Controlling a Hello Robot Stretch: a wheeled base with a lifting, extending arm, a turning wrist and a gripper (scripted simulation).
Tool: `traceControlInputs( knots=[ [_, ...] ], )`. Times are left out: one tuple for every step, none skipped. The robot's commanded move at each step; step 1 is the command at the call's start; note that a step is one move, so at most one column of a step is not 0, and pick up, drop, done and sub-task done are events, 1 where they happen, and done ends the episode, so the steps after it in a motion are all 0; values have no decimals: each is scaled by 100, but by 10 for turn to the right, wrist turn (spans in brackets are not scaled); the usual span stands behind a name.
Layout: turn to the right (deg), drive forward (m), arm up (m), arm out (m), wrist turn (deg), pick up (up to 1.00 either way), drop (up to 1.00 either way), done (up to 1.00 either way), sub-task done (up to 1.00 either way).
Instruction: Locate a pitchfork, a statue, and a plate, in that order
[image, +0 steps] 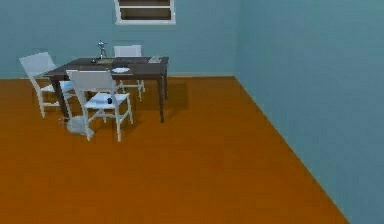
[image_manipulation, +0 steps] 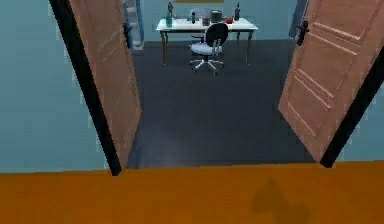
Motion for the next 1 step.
traceControlInputs(
  knots=[
    [0, 80, 0, 0, 0, 0, 0, 0, 0]
  ],
)
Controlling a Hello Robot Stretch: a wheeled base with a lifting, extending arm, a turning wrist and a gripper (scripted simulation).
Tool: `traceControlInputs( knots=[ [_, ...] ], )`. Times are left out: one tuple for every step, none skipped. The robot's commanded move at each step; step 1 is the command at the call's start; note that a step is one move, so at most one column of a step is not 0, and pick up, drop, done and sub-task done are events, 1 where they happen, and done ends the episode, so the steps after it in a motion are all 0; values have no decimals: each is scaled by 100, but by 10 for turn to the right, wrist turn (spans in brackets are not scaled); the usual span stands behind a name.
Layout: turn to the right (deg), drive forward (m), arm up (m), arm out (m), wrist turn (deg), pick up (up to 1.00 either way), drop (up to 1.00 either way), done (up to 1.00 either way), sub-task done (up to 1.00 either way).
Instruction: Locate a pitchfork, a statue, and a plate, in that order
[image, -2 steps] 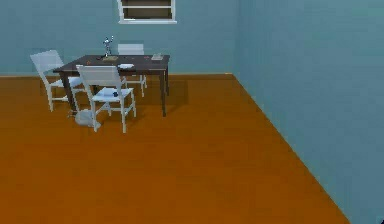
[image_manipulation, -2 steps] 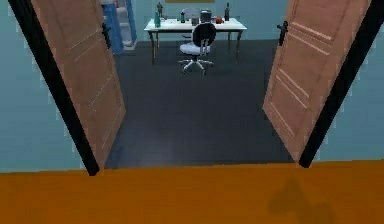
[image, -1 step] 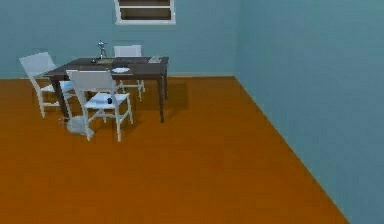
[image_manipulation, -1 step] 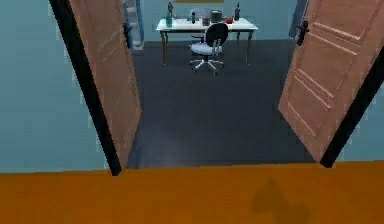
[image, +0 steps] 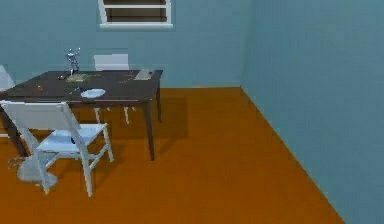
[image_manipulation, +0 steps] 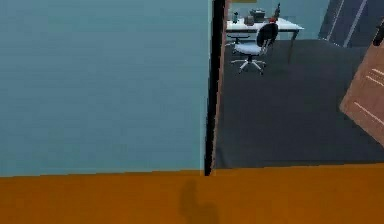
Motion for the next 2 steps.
traceControlInputs(
  knots=[
    [-150, 0, 0, 0, 0, 0, 0, 0, 0],
    [0, 95, 0, 0, 0, 0, 0, 0, 0]
  ],
)
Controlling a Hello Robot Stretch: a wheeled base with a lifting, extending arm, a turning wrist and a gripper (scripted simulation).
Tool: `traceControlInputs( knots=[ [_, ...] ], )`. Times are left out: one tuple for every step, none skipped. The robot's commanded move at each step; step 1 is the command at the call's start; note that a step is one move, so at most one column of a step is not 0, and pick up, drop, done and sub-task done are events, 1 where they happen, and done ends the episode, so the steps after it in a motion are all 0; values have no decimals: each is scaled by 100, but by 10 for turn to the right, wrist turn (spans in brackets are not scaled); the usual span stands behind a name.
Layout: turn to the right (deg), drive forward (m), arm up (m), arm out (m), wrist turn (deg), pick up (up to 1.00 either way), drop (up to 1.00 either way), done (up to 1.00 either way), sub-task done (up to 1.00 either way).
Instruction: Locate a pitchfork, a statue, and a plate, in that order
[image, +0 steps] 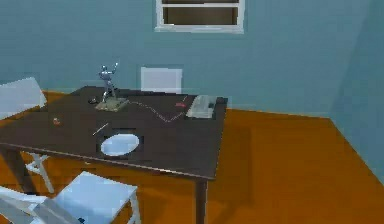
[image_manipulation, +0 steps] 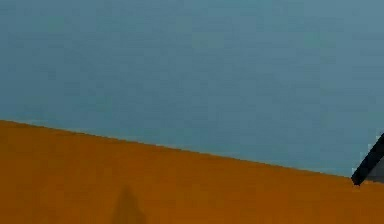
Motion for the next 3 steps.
traceControlInputs(
  knots=[
    [-450, 0, 0, 0, 0, 0, 0, 0, 0],
    [-60, 0, 0, 0, 0, 0, 0, 0, 0],
    [0, 5, 0, 0, 0, 0, 0, 0, 0]
  ],
)
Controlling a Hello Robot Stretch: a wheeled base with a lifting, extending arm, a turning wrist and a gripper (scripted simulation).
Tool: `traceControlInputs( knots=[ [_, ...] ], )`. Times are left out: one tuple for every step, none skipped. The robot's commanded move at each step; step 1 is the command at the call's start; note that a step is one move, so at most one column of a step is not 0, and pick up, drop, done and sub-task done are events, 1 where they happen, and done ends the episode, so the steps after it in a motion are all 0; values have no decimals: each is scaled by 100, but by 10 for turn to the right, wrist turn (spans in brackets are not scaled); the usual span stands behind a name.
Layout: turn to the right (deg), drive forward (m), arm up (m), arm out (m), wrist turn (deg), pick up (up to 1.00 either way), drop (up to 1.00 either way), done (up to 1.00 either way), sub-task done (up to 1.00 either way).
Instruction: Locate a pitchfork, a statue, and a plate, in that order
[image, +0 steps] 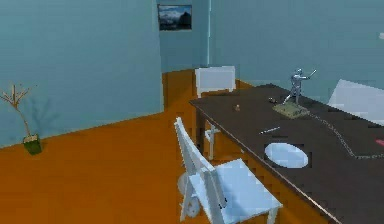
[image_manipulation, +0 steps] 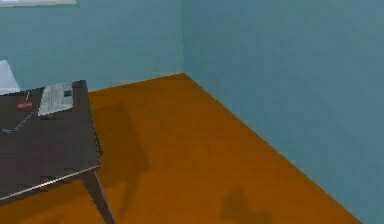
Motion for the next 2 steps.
traceControlInputs(
  knots=[
    [270, 0, 0, 0, 0, 0, 0, 0, 0],
    [0, 0, 0, 0, 0, 0, 0, 100, 0]
  ],
)
